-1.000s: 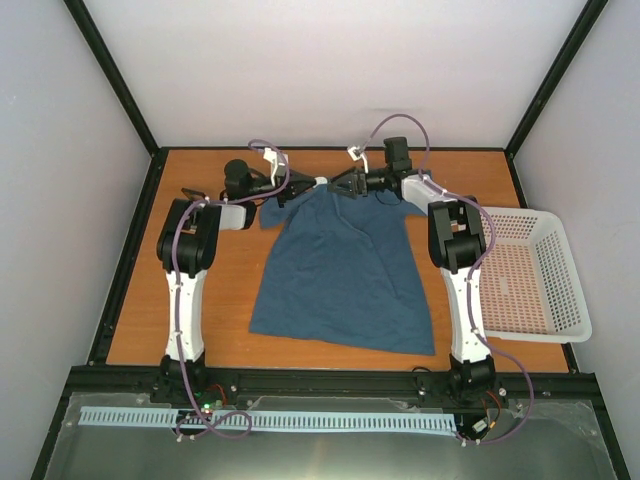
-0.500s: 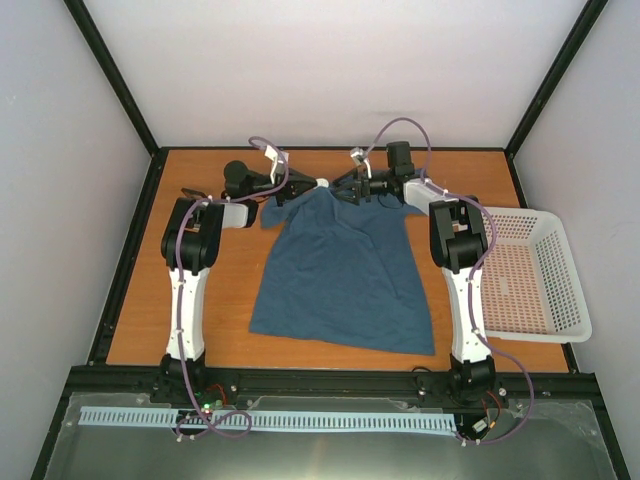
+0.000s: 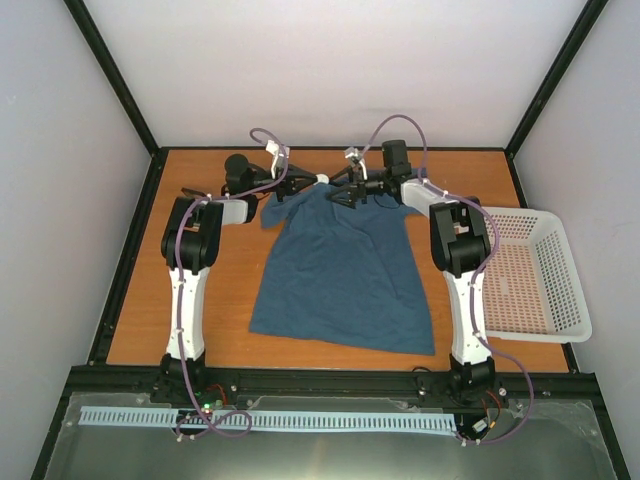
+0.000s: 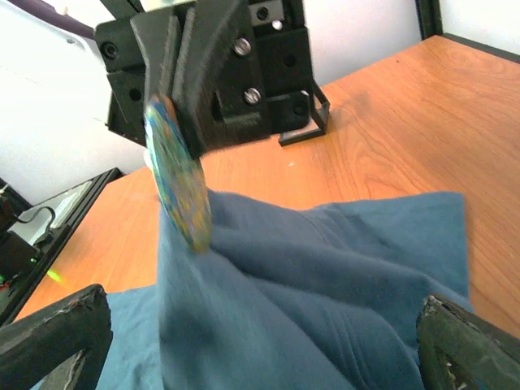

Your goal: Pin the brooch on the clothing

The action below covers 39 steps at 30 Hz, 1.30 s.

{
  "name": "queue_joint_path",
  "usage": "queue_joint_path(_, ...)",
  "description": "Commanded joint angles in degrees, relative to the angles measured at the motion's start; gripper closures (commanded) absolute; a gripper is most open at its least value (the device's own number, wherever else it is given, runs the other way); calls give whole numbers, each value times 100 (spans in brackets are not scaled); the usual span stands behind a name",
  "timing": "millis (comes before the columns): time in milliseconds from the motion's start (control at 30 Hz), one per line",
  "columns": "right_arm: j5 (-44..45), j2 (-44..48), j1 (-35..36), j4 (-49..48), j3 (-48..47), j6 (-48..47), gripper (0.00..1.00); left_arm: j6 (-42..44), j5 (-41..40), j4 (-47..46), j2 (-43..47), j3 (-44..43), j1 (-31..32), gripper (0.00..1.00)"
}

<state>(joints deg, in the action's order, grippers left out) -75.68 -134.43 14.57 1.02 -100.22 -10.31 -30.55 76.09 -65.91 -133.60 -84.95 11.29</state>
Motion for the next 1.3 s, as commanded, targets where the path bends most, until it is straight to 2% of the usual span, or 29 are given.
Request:
queue_joint_path(0,41,-80,211,183,-469,-151,3,-128,45,49,-107,-228,-35,99)
queue_joint_path(200,-67,-299,222,356,-830,-182,13,-211,173,-110,-52,-149,-48,99)
queue_joint_path(433,-273,-485,221,567,-1128,-186,27,-520,251,-726,-82,-35,-57,99)
queue_joint_path(567,-228,-409,221,562,-994,-335,20,-591,267,-729,-126,-132,-57,99)
queue_joint_path(900,-387,-634,222,387,-1257,36,21,-755,353,-1068,-106,-34,-57,99)
queue_joint_path(1100,-344,-625,220,483,-1319,-105,17,-1196,445,-1738,-180,10,-57,99)
queue_joint_path(1267,-318,-628,222,523,-1426,-109,14,-1355,574,-1863,-261,-44,-40,99)
